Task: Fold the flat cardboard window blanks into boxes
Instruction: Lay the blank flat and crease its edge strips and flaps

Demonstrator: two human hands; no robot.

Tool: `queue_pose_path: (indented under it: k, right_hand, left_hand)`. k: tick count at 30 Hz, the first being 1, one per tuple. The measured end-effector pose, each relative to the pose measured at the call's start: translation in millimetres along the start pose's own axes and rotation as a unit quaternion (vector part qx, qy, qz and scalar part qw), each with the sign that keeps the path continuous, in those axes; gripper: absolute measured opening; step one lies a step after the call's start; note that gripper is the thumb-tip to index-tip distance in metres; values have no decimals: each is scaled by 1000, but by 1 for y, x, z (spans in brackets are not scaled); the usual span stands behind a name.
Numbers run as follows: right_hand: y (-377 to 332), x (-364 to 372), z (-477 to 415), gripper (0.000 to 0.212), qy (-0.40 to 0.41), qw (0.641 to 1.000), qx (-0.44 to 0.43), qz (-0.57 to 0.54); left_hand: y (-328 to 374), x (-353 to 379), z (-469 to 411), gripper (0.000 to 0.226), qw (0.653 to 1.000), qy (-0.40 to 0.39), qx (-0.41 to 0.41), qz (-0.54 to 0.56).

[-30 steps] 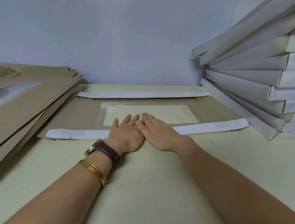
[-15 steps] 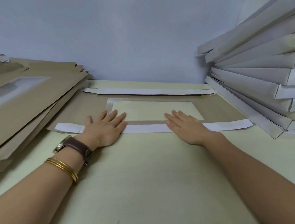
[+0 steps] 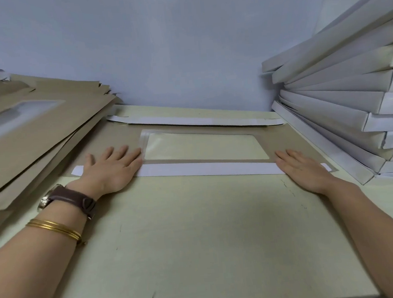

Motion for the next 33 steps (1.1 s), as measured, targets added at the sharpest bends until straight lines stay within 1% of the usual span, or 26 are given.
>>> queue_pose_path:
  k: [5,11,14,17,20,22,25,29,31,33]
  right_hand:
    - [-1,-3,-1,57,-16,999,5,-32]
    - [0,-6,-1,62,-29,999,19,-38]
    - [0,-6,0,63,-33,998,23,-38]
    - [0,-7,0,64,-44,998,34,-42]
    - [-3,-9,1,66,-59,996,45,-38]
    - [-4,-11,3,68,-70,995,55,-33]
    - [-7,-13,10,70,-76,995,65,-3]
    - [-15,-20,23,70,-60,994,73,51]
    - [-24,-23,31,64,-48,992,78,82]
    - [-36,-23,39,52,-19,990,77,117]
  left_hand:
    - [-1,0,0,54,1000,1,-4,4]
    - [3,-1,3,55,1000,22,0,-2]
    - [8,-5,5,54,998,66,11,-6]
    - [18,-10,11,48,992,120,21,16]
    - [33,-11,17,44,988,146,39,19]
    - [43,-12,22,45,985,159,61,15]
    - [57,-11,29,51,982,152,106,31]
    - [68,-8,37,49,977,129,166,32]
    - [72,-7,38,50,975,120,186,37]
    - [75,-8,40,51,972,104,204,51]
Point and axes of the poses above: each hand's wrist, its own z-axis away from the middle knuckle, its own x-axis out of the palm, y = z × x, the point moved 2 cm from there along -z, towards the middle knuckle, and after that the axes turned 6 degrees about y, right-handed, at the moved point
